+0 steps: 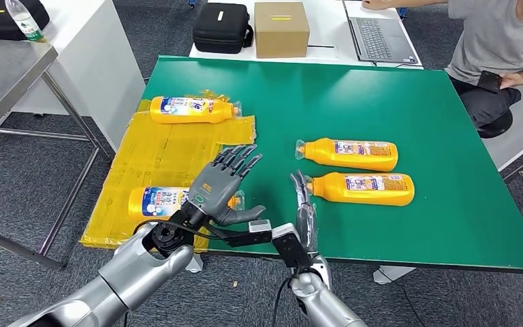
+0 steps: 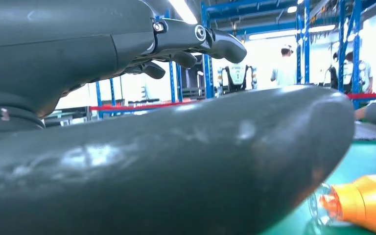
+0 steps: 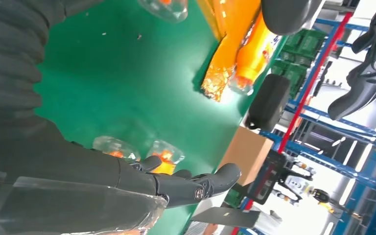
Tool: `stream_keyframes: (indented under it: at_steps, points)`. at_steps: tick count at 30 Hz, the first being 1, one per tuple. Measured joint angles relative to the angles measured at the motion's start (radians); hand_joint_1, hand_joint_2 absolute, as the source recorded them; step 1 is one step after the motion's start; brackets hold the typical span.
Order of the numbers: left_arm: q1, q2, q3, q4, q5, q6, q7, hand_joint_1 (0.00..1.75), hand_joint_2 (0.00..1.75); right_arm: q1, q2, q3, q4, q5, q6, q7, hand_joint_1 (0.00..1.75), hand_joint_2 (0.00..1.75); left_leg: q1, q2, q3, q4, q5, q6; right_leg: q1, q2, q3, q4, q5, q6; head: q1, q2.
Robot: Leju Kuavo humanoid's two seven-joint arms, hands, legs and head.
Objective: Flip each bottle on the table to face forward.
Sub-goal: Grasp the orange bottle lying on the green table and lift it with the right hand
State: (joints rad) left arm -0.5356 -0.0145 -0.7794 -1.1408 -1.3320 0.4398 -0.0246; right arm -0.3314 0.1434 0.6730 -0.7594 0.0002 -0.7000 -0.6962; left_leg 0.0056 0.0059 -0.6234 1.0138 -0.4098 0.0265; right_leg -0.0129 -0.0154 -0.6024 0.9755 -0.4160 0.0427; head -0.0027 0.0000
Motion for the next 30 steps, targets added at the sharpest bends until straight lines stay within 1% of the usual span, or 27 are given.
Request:
stream_keyframes:
  at_steps: [3, 5, 7, 9, 11, 14, 16, 18, 20, 23, 27, 30]
  points:
    - [0.012, 0.022, -0.004, -0.038, 0.013, 0.068, -0.014, 0.00, 0.00, 0.000, 0.005, -0.002, -0.009, 0.006, 0.000, 0.000, 0.00, 1.75, 0.000, 0.002, 0.000, 0.000, 0.000, 0.000, 0.000, 0.001, -0.001, 0.000, 0.000, 0.000, -0.002, 0.000]
    - [0.019, 0.028, -0.012, -0.085, 0.026, 0.115, -0.038, 0.00, 0.00, 0.001, 0.004, -0.008, -0.008, 0.000, 0.000, 0.001, 0.00, 1.75, 0.000, -0.002, -0.001, 0.000, 0.000, 0.000, -0.001, -0.002, 0.000, 0.000, 0.000, 0.000, -0.003, 0.000]
    - [0.027, 0.029, -0.021, -0.135, 0.041, 0.142, -0.054, 0.00, 0.00, 0.004, -0.002, -0.020, -0.005, 0.015, 0.000, 0.002, 0.00, 1.75, -0.001, -0.005, -0.002, 0.000, 0.000, 0.001, -0.001, -0.004, 0.000, 0.000, 0.000, 0.000, -0.002, 0.000]
    - [0.033, 0.032, -0.023, -0.162, 0.057, 0.155, -0.061, 0.00, 0.00, 0.008, -0.005, -0.036, -0.012, 0.071, 0.000, 0.001, 0.00, 1.75, -0.001, -0.003, -0.003, 0.000, 0.000, 0.001, -0.002, -0.002, -0.001, 0.000, 0.000, 0.000, -0.002, 0.000]
    - [0.039, 0.035, -0.023, -0.177, 0.077, 0.172, -0.070, 0.00, 0.00, 0.022, -0.002, -0.063, -0.038, 0.155, 0.000, 0.001, 0.00, 1.75, -0.001, -0.003, -0.003, 0.000, 0.000, 0.001, -0.002, -0.001, -0.001, 0.000, 0.000, 0.000, -0.003, 0.000]
    - [0.055, 0.041, -0.019, -0.193, 0.103, 0.218, -0.084, 0.00, 0.00, 0.057, 0.016, -0.158, -0.117, 0.300, -0.001, 0.001, 0.00, 1.75, -0.001, -0.004, -0.003, 0.000, 0.000, 0.000, -0.001, -0.003, -0.001, 0.000, 0.000, 0.000, -0.003, 0.000]
    - [0.066, 0.046, -0.014, -0.199, 0.110, 0.240, -0.090, 0.00, 0.00, 0.078, 0.031, -0.229, -0.178, 0.346, -0.002, 0.001, 0.00, 1.75, -0.001, -0.004, -0.003, 0.000, 0.000, 0.000, 0.000, -0.003, -0.001, 0.000, 0.000, 0.000, -0.003, 0.000]
    - [0.075, 0.050, -0.008, -0.203, 0.115, 0.248, -0.093, 0.00, 0.00, 0.099, 0.036, -0.273, -0.241, 0.346, -0.002, 0.001, 0.00, 1.75, 0.000, -0.004, -0.003, 0.000, 0.000, 0.000, 0.000, -0.003, -0.001, 0.000, 0.000, 0.000, -0.003, 0.000]
    - [0.083, 0.054, 0.000, -0.204, 0.120, 0.250, -0.093, 0.00, 0.00, 0.127, 0.036, -0.295, -0.311, 0.333, -0.002, 0.001, 0.00, 1.75, 0.000, -0.004, -0.003, 0.000, 0.000, 0.000, 0.000, -0.003, -0.002, 0.000, 0.000, 0.000, -0.002, 0.000]
    - [0.094, 0.056, 0.012, -0.204, 0.133, 0.245, -0.091, 0.00, 0.00, 0.171, 0.031, -0.306, -0.409, 0.301, -0.002, 0.001, 0.00, 1.75, 0.000, -0.004, -0.003, 0.000, 0.000, 0.000, -0.001, -0.003, -0.002, 0.000, 0.000, 0.000, -0.002, 0.000]
    - [0.096, 0.057, 0.024, -0.196, 0.169, 0.227, -0.092, 0.00, 0.00, 0.209, 0.011, -0.305, -0.494, 0.272, -0.002, 0.001, 0.00, 1.75, 0.000, -0.004, -0.003, 0.000, 0.000, 0.000, -0.001, -0.003, -0.002, 0.000, 0.000, 0.000, -0.002, 0.000]
    - [0.096, 0.056, 0.030, -0.187, 0.202, 0.214, -0.104, 0.00, 1.31, 0.228, 0.000, -0.301, -0.532, 0.257, -0.002, 0.001, 0.00, 1.75, -0.001, -0.004, -0.003, 0.000, 0.000, 0.000, -0.001, -0.003, -0.002, 0.000, 0.000, 0.000, -0.002, 0.000]
